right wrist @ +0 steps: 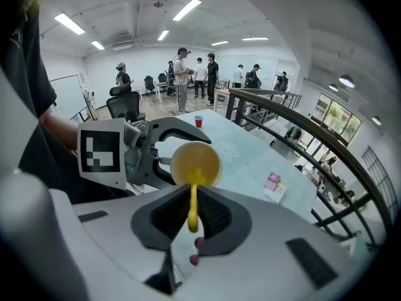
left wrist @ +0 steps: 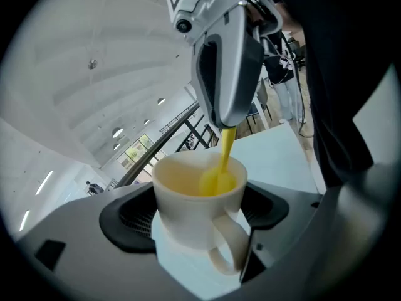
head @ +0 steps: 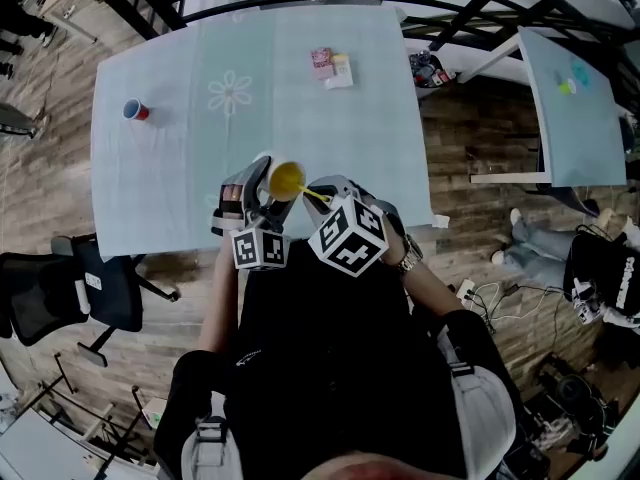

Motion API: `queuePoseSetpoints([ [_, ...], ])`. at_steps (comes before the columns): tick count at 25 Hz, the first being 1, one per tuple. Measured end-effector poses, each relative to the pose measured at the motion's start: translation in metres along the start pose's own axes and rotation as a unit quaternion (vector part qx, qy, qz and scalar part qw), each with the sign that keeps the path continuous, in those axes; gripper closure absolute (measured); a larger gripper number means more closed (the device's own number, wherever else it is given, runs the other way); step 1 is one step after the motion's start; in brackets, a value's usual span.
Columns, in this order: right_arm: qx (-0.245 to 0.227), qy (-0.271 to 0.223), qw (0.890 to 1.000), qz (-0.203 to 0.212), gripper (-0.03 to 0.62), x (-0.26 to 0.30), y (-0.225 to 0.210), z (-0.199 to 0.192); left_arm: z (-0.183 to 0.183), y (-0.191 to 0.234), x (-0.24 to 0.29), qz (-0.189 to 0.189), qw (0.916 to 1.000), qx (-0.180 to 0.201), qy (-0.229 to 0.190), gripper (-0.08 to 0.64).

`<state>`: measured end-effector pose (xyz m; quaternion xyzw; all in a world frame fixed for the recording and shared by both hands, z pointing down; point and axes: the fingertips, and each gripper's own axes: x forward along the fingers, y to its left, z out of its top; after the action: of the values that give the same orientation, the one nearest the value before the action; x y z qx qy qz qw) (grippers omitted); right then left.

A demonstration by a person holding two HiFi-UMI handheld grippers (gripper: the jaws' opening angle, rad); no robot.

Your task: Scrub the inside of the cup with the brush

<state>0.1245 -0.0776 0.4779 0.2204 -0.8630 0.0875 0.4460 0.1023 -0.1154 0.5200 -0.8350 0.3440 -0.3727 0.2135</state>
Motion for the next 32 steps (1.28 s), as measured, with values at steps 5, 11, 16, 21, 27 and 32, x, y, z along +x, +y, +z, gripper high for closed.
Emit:
queuePoseSetpoints([
  [5, 0.012, 0.005, 1.000, 0.017, 0.554, 0.004, 0.015, 0.006, 0.004, -0.008, 0.000, -0.027, 0.9995, 0.010, -0.014, 0.160],
  [11, 0.047, -0.021, 0.998, 0.028, 0.554, 0.017, 0.028, 0.037, -0.017, -0.010, -0.014, -0.052, 0.9984, 0.001, -0.021, 0.160],
  [16, 0.089, -0.036, 0.995, -0.006, 0.554, 0.021, 0.021, 0.051, -0.026, -0.013, -0.026, -0.067, 0.9971, -0.006, -0.037, 0.160],
  [21, 0.091, 0.000, 0.995, -0.046, 0.554, 0.029, 0.020, 0.048, -0.039, -0.003, -0.035, -0.071, 0.9960, -0.021, -0.051, 0.160],
  [27, 0.138, -0.017, 0.989, -0.044, 0.554, 0.033, 0.037, 0.063, -0.063, 0.013, -0.039, -0.071, 0.9940, -0.049, -0.067, 0.160],
  [32, 0.199, -0.082, 0.972, -0.093, 0.554, 0.027, 0.030, 0.076, -0.080, 0.027, -0.034, -0.068, 0.9867, -0.122, -0.084, 0.160],
])
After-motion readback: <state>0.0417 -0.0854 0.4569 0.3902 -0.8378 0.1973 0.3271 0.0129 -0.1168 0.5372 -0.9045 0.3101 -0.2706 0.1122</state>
